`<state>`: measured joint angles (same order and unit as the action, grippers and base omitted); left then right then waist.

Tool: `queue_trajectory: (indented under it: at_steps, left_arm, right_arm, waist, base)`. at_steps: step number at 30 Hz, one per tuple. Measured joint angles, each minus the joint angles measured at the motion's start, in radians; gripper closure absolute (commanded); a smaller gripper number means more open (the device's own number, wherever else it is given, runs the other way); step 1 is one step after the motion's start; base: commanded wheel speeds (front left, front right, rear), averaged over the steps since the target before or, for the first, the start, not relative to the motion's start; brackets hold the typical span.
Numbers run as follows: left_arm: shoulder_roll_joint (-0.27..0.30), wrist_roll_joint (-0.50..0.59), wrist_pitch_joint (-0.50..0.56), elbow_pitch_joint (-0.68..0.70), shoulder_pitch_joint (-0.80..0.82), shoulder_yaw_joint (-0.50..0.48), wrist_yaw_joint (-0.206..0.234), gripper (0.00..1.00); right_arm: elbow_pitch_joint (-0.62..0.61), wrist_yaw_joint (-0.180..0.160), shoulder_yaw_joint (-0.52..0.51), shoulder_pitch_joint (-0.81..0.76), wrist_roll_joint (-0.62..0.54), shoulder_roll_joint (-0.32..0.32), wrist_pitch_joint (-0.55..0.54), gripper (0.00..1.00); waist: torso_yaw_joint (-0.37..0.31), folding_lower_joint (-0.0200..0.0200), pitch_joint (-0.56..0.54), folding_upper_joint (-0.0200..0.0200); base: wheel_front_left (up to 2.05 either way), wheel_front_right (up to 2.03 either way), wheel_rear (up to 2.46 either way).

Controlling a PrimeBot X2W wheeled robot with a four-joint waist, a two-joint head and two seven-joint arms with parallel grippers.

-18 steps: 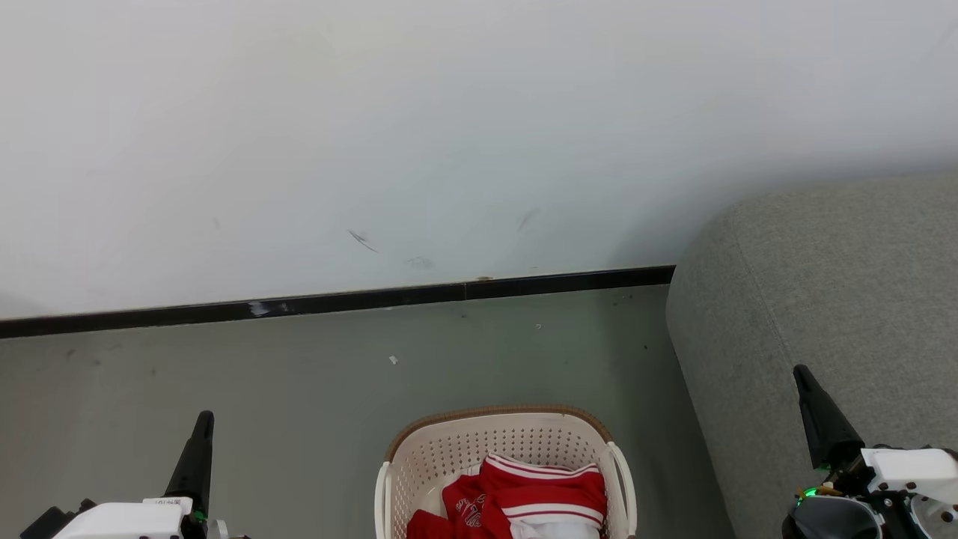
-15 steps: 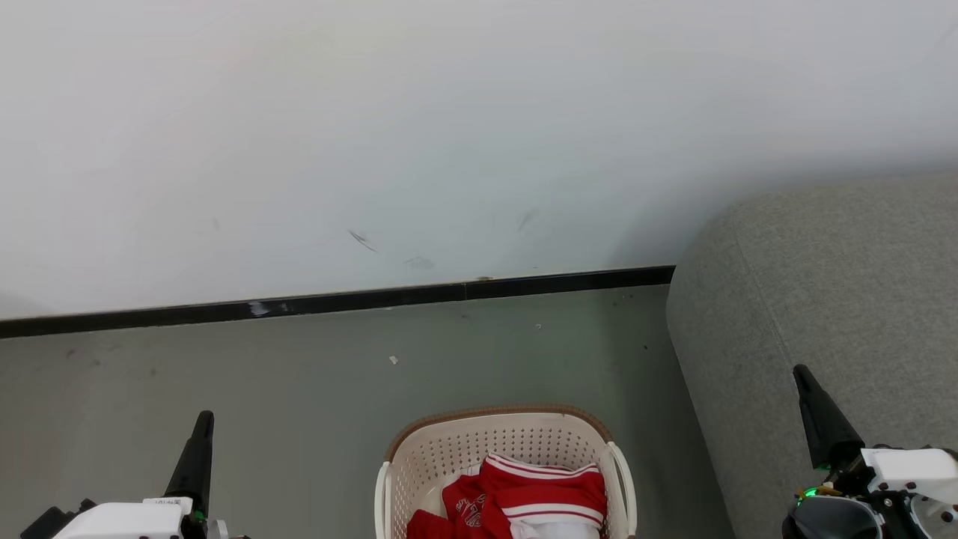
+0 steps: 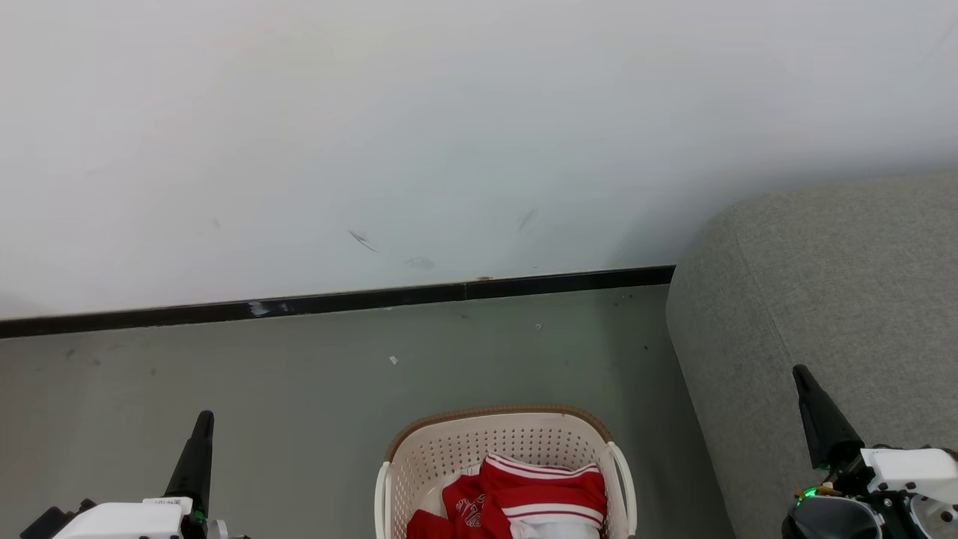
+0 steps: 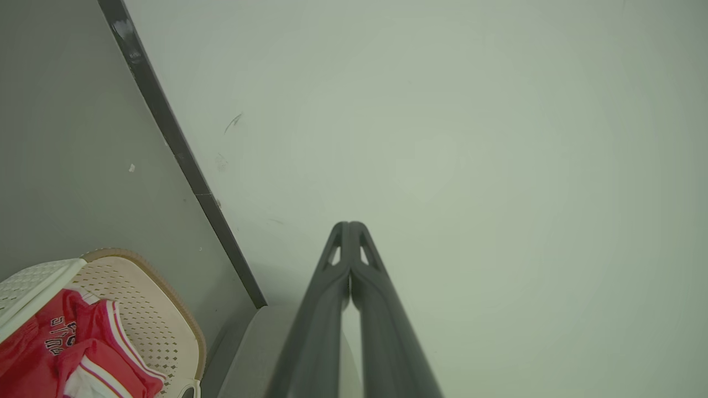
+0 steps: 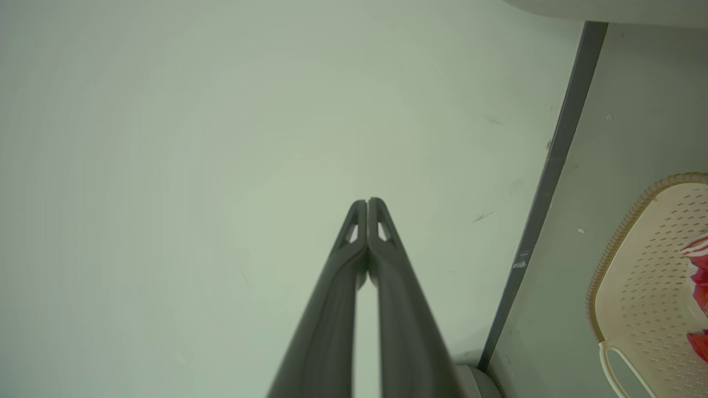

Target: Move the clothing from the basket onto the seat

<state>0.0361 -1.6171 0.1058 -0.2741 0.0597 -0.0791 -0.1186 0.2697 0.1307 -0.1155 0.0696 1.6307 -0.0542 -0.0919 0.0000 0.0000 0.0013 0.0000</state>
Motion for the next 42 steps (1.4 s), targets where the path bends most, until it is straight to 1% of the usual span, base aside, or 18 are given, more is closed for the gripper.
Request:
queue_trajectory:
  at_steps: [42]
  left_arm:
    - [0.000,0.000,0.000,0.000,0.000,0.000,0.000,1.00]
  right_arm:
    - [0.000,0.000,-0.001,0.000,0.000,0.001,0.000,1.00]
  waist:
    - [0.000,0.0000,0.000,0.0000]
  base:
    - [0.00,0.00,0.00]
